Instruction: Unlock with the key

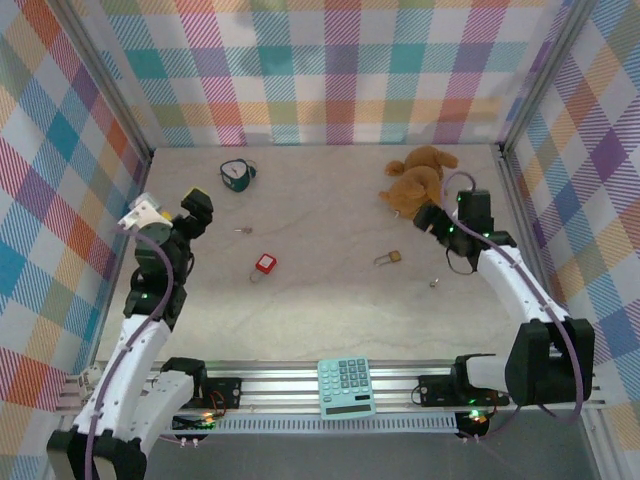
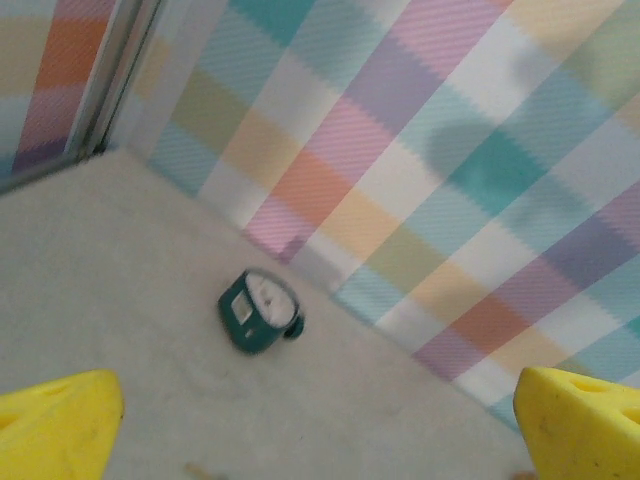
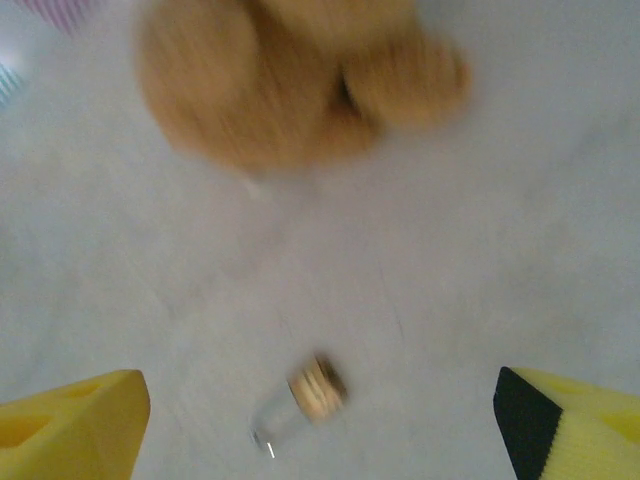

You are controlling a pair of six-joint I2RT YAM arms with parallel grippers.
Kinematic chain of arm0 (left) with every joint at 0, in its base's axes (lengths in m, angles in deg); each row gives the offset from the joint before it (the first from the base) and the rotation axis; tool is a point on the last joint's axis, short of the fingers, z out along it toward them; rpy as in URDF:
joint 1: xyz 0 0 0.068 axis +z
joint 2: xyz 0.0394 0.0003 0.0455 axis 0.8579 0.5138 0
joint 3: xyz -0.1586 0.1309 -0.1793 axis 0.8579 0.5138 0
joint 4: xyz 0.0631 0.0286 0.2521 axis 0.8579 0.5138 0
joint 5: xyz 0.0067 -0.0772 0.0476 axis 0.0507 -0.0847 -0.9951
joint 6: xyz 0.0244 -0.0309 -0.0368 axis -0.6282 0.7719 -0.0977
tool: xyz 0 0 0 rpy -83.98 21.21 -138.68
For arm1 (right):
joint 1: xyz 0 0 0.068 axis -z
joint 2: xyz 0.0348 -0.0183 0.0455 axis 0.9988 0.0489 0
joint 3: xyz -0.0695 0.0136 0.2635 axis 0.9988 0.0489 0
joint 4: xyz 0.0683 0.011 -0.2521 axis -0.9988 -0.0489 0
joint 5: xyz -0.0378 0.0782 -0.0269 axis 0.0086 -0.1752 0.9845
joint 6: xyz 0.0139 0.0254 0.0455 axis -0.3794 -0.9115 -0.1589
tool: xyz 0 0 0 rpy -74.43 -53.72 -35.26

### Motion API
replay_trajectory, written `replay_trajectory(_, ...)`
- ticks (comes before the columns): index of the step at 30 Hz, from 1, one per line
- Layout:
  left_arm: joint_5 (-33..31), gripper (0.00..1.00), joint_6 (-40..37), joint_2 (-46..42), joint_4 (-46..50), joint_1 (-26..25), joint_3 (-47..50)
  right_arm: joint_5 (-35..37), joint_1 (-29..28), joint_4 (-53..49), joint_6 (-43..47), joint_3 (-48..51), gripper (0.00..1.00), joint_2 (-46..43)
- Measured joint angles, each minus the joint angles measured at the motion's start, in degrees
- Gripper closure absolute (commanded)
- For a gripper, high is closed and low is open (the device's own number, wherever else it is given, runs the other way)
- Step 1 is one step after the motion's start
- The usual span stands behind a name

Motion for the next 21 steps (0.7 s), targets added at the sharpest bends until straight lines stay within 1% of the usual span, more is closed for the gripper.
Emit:
replay_trajectory(2,0.5,0.15,-0.4,5.4,3.2,0.0,-2.8,-0.5,-2.2,-2.4,-0.1,0.2,0.11,-0.3)
replay_trajectory(5,1.7,0.26,-1.5,18.4,9.6,0.0,-12.8,-0.7,-6.0,-3.5,0.0,0.0,0.12,-1.7)
replay_trajectory(8,4.3,0.29,-2.4,31.6,13.8,0.1,-21.9,-1.1,-8.7,-4.3,0.0,-1.0,0.13,-2.3)
replay_trajectory(11,7.2,0.32,-3.0,42.5,17.2,0.1,-26.4,-1.2,-10.2,-4.9,0.4,-2.0,0.14,-2.3)
replay_trajectory(14,9.8,0.36,-3.5,51.3,21.2,0.0,-29.7,-1.2,-11.4,-5.5,0.7,-2.8,0.15,-2.3)
replay_trajectory(16,11.4,0.38,-3.7,55.6,23.4,0.0,-31.8,-1.2,-12.0,-5.7,0.8,-3.0,0.15,-2.3)
replay_trajectory(19,13.6,0.39,-4.1,60.3,25.9,-0.3,-35.1,-1.2,-12.7,-6.0,0.8,-3.1,0.15,-2.3)
replay_trajectory(21,14.8,0.42,-4.3,62.3,26.3,-0.4,-37.0,-1.2,-13.0,-6.1,0.8,-3.1,0.17,-2.2)
